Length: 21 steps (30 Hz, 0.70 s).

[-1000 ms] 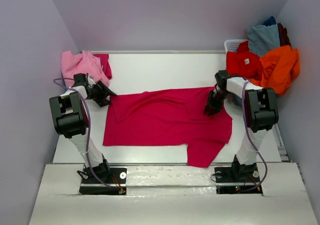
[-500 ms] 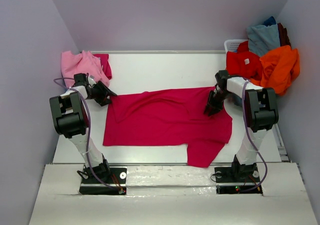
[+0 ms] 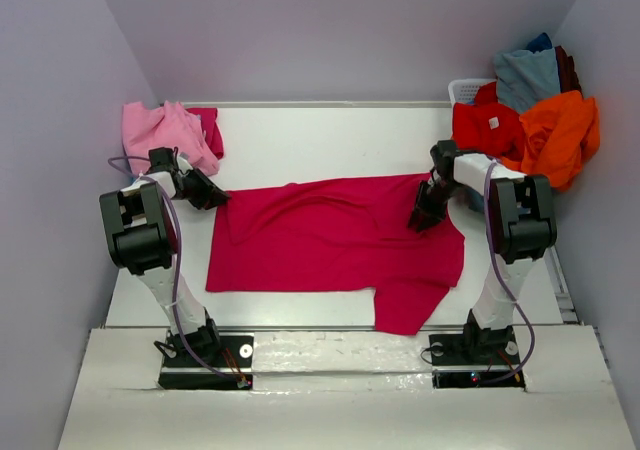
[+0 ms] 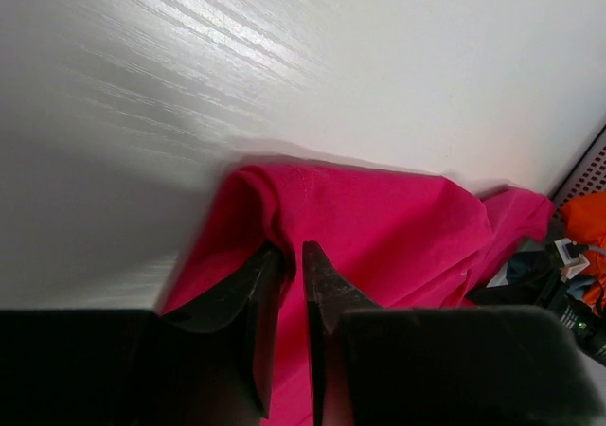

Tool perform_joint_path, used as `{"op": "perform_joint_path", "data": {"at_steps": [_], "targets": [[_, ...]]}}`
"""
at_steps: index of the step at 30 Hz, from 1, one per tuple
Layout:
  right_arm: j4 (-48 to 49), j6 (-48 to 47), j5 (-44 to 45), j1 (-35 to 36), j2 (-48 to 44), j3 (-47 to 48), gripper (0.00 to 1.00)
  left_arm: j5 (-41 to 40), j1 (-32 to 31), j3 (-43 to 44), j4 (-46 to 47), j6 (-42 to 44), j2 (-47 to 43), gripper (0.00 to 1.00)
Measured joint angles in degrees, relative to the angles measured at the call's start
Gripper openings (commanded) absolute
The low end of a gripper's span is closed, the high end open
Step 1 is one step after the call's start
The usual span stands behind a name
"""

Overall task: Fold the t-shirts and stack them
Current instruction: Fold the tshirt

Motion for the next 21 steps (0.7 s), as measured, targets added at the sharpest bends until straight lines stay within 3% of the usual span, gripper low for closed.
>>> {"op": "perform_joint_path", "data": {"at_steps": [21], "targets": [[-0.5, 0.0, -0.1, -0.1, 0.5, 0.5, 0.37, -1.7, 0.0, 0.1, -0.5, -1.9, 0.0, 0.08]]}}
